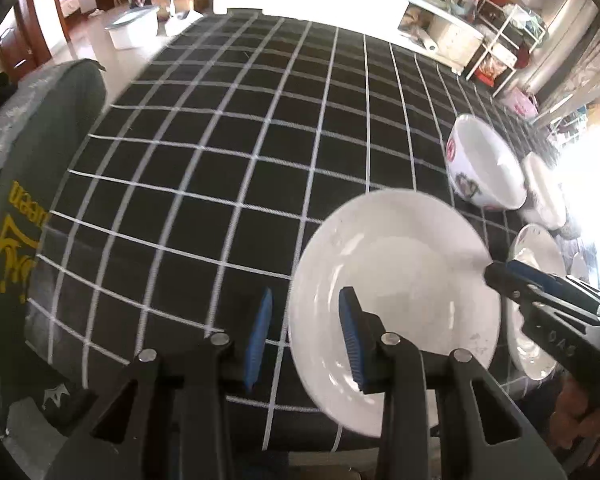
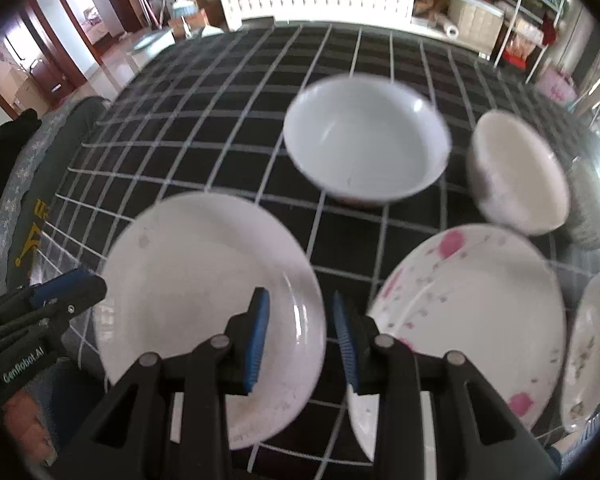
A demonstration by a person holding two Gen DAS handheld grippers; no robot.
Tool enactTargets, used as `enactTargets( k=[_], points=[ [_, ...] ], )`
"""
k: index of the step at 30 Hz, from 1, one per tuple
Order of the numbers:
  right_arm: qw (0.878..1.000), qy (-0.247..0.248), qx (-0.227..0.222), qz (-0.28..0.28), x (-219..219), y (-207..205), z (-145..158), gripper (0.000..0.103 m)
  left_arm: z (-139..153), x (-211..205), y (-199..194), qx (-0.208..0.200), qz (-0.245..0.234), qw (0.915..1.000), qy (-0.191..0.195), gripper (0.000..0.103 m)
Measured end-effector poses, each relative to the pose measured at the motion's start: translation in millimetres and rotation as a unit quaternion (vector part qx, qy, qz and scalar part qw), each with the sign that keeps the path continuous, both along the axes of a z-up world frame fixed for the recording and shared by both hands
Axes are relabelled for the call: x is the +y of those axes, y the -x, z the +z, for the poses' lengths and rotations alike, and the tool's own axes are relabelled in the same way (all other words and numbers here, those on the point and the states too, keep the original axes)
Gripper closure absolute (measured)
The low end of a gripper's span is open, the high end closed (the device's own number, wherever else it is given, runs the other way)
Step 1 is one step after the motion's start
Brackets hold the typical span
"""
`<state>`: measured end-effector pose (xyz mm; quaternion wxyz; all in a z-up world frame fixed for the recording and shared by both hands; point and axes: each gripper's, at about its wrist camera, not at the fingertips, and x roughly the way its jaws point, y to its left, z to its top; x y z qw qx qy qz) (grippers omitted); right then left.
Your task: Organize plates and bowls
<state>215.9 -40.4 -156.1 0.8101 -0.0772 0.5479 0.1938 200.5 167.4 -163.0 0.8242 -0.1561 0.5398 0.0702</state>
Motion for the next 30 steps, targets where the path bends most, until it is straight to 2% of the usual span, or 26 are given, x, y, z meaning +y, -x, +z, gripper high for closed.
enactTargets(
  k=[2, 5, 8, 11, 19, 27, 30],
  points=[
    [1.0, -0.009, -0.01, -0.006, -14, 6, 10, 0.065, 15, -2, 7, -0.015, -0.001, 0.9999, 0.001, 0.071],
    [0.999, -0.023, -0.021, -0.021, -38, 17, 22, 0.065, 40, -14, 18, -0.054, -0.013, 0.9981, 0.026, 0.071],
    [0.998, -0.032, -0.03, -0.036, -65, 28, 31, 0.065, 57, -40, 26, -0.079, -0.039, 0.9957, 0.028, 0.071],
    [0.997, -0.036, -0.036, -0.055, -96, 37, 37, 0.065, 66, -74, 29, -0.087, -0.074, 0.9932, 0.021, 0.071],
    [0.993, -0.04, -0.046, -0.104, -169, 46, 38, 0.065, 64, -144, 26, -0.084, -0.142, 0.9852, 0.045, 0.071],
    [0.99, -0.048, -0.033, -0.128, -201, 33, 21, 0.065, 40, -177, 6, -0.044, -0.152, 0.9855, 0.06, 0.071],
    [0.99, -0.049, -0.027, -0.133, -206, 27, 12, 0.065, 32, -187, -4, -0.04, -0.16, 0.9849, 0.053, 0.071]
  ],
)
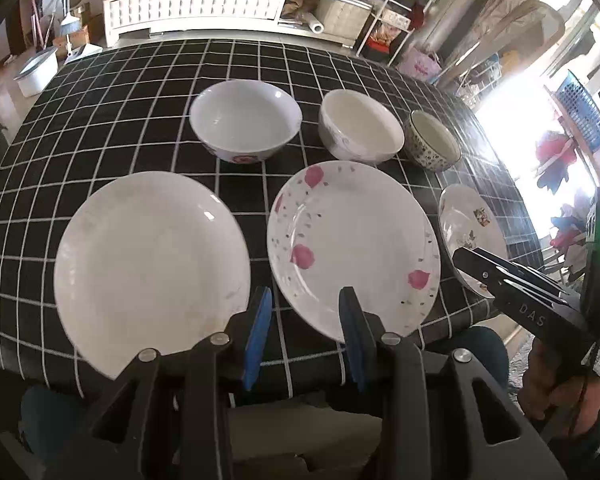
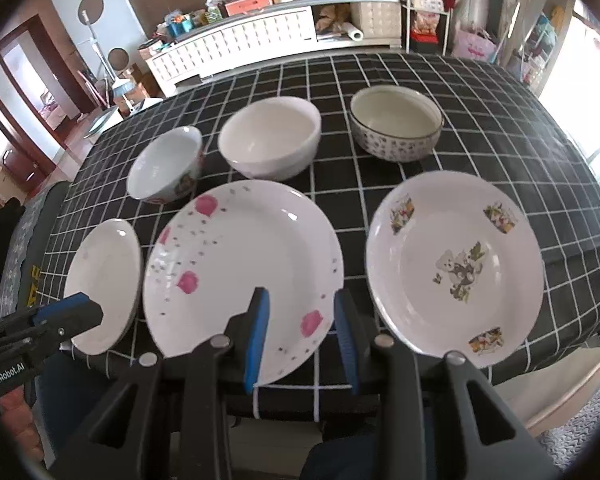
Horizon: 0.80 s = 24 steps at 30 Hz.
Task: Organize plates and bowls
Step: 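Grasp the rim of the pink-spotted plate with the left tool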
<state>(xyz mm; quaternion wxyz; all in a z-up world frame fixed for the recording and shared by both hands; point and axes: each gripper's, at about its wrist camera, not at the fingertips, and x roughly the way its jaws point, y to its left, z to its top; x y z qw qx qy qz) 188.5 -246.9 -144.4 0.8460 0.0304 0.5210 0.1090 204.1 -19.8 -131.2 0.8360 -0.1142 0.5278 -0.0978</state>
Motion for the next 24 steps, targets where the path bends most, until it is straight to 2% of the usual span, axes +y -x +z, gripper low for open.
enactTargets(
  k=[12, 19, 24],
  points=[
    [1.0, 0.011, 0.021, 0.0, -6, -22, -30, 0.065, -44, 1, -38, 0.047, 0.002, 0.9989, -0.005, 0.071],
    [0.999, 0.007, 0.035, -0.006, -9, -33, -42, 0.066, -58, -5, -54, 0.063, -0.012, 0.9978, -0.016, 0.085],
    [0.999, 0.006, 0.038, -0.002, -8, -38, -44, 0.076, -65, -5, -62, 0.066, -0.014, 0.9975, -0.022, 0.088]
  ],
)
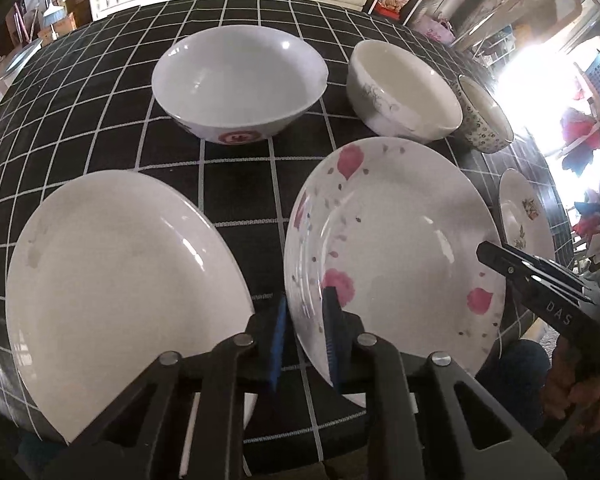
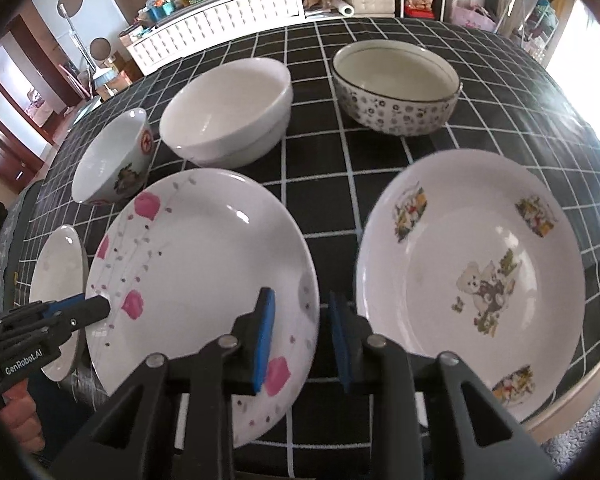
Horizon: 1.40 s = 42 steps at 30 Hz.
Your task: Organize plates and bowls
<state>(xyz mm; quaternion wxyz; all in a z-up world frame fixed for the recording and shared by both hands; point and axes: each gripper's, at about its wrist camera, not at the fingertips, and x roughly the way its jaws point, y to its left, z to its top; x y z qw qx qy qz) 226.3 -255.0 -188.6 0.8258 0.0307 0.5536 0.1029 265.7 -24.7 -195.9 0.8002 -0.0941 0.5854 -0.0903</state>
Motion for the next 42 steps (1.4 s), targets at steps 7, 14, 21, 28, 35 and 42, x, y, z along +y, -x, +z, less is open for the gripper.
enactTargets(
  k=[7, 14, 21, 28, 35, 42],
  points=[
    [1.0, 0.004, 0.013, -0.001, -2, -1, -8, 0.08, -2, -1, 1, -0.003, 0.003, 1.0, -0.006, 0.093],
    [0.999, 0.046, -0.004, 0.01, 12, -1, -7, 0.079, -3, -1, 1, -0.003, 0.007, 0.9999, -0.007, 0.093],
    [0.999, 0.04, -0.003, -0.001, 8, 1, -6, 0.079, -1, -6, 1, -0.002, 0.001, 0.9997, -0.023, 0.094],
    [1.0, 0.02, 0.0, -0.017, 7, 11, 1, 0.079, 11, -3, 15, -0.009, -0.005, 0.9996, -0.027, 0.094],
    [1.0, 0.021, -0.014, -0.003, 16, 25, 16, 0.079, 28, 13, 34, -0.023, 0.006, 0.9992, -0.033, 0.094],
    [0.999, 0.023, -0.022, 0.026, 49, 37, 27, 0.079, 46, 40, 57, -0.04, 0.034, 0.998, -0.037, 0.094]
  ],
)
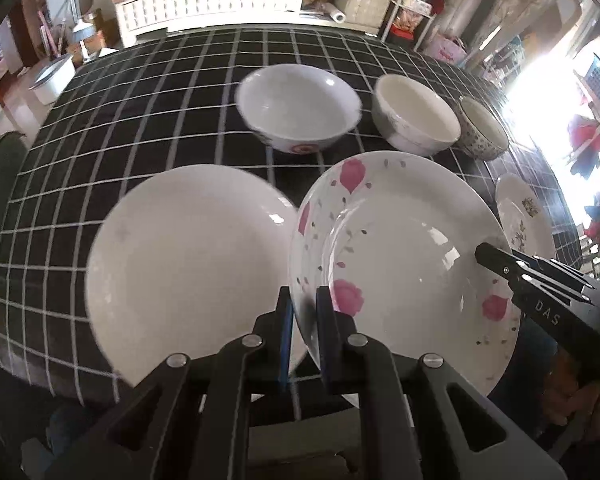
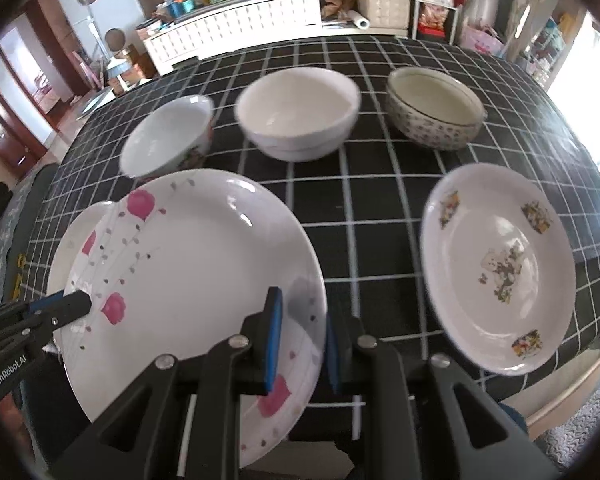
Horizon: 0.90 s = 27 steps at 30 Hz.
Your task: Organize plates and bowls
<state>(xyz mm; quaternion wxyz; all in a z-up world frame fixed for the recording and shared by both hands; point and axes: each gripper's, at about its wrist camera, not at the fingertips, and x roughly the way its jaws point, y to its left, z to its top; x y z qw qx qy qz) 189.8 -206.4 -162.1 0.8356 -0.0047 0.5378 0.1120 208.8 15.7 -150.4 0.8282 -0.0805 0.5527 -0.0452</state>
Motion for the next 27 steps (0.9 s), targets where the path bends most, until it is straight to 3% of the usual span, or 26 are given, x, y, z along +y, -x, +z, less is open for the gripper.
enactTargets(
  k=[13, 20, 27],
  points=[
    [0.998, 0.005, 0.014, 0.066, 71, 2, -5, 0.079, 0, 65, 26, 0.006, 0.074, 0.9972, 0.003, 0.094],
    [0.996, 0.015, 0.027, 0.087, 99, -1, -15, 0.079, -2, 92, 32, 0.0, 0.096, 0.9953, 0.006, 0.094],
    [0.995, 0.026, 0.01, 0.098, 117, -11, -12, 0.079, -7, 106, 32, 0.001, 0.104, 0.9945, 0.007, 0.094]
  ],
)
